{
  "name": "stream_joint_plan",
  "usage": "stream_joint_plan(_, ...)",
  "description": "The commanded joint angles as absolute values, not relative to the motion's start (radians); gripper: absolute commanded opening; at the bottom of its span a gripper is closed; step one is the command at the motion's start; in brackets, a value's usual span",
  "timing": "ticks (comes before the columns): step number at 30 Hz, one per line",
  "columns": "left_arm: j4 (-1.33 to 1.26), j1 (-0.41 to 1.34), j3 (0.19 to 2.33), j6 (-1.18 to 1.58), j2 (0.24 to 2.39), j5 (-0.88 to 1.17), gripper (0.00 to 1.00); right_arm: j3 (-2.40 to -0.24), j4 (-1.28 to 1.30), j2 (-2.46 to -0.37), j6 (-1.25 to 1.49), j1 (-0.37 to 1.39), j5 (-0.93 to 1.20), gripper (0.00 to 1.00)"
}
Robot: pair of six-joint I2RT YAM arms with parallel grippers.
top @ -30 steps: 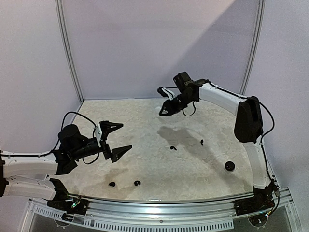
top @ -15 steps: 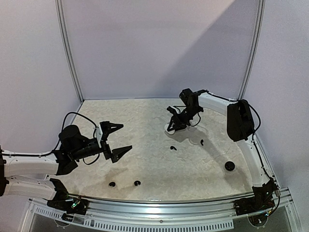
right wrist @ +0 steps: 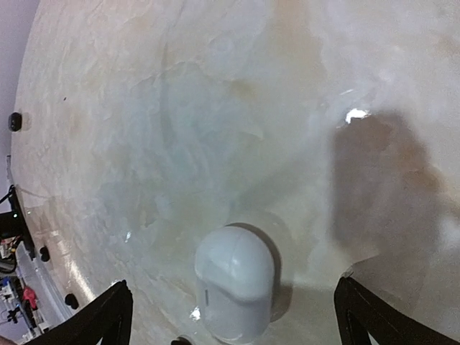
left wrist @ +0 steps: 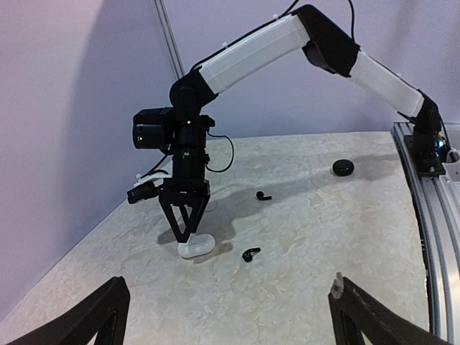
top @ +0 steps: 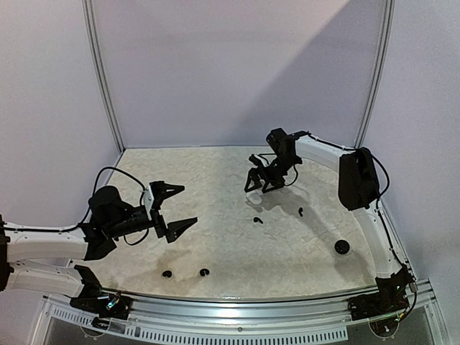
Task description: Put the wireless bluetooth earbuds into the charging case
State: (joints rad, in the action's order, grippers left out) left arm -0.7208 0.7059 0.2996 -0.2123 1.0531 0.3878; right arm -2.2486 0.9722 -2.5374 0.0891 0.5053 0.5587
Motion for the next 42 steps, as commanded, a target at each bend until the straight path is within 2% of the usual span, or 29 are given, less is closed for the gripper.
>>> stream_joint_plan(1, -0.722, 0.715, 0.298, -0.211, 1.052, 0.379, 0.99, -2.228, 0.921, -2.428, 0.058, 0.499, 0.421, 0.99)
stream_joint_plan(6, -0.616, 0.714, 0.323, -0.237, 1.047, 0.304, 0.99, -2.057, 0.709, -2.224, 0.034, 0.500, 0.271, 0.99)
stream_joint_plan(9, -0.374, 0.707, 0.404, -0.362, 1.049, 0.241, 0.99, -1.788, 0.451, -2.018, 0.011, 0.501, 0.177, 0.99)
stream_joint_plan(12, 0.033, 0.679, 0.540, -0.596, 1.088, 0.231, 0.99, -1.562, 0.210, -1.840, -0.081, 0.502, 0.090, 0.99)
stream_joint_plan(15, 0.523, 0.611, 0.707, -0.843, 1.158, 0.180, 0.99, -1.426, 0.084, -1.719, -0.181, 0.506, 0.015, 0.99)
stream_joint_plan(19, 1.027, 0.472, 0.962, -1.041, 1.325, 0.080, 0.99, -1.382, 0.077, -1.673, -0.259, 0.506, 0.015, 0.99)
stream_joint_plan(24, 1.443, 0.214, 1.180, -1.156, 1.486, -0.083, 0.99, -1.353, 0.011, -1.674, -0.231, 0.506, 0.115, 0.99)
stream_joint_plan(27, 1.500, 0.018, 1.254, -1.107, 1.599, -0.164, 0.99, -1.358, -0.025, -1.690, -0.216, 0.505, 0.159, 0.99)
stream_joint_plan(31, 1.395, -0.156, 1.250, -1.086, 1.656, -0.199, 0.99, -1.376, -0.038, -1.721, -0.206, 0.505, 0.212, 0.99)
stream_joint_plan(39, 1.091, -0.196, 1.062, -1.197, 1.636, -0.172, 0.99, -1.370, -0.017, -1.730, -0.174, 0.506, 0.267, 0.99)
stream_joint_plan(42, 0.991, -0.195, 0.999, -1.227, 1.634, -0.157, 0.94, -1.358, -0.012, -1.720, -0.167, 0.506, 0.266, 0.99)
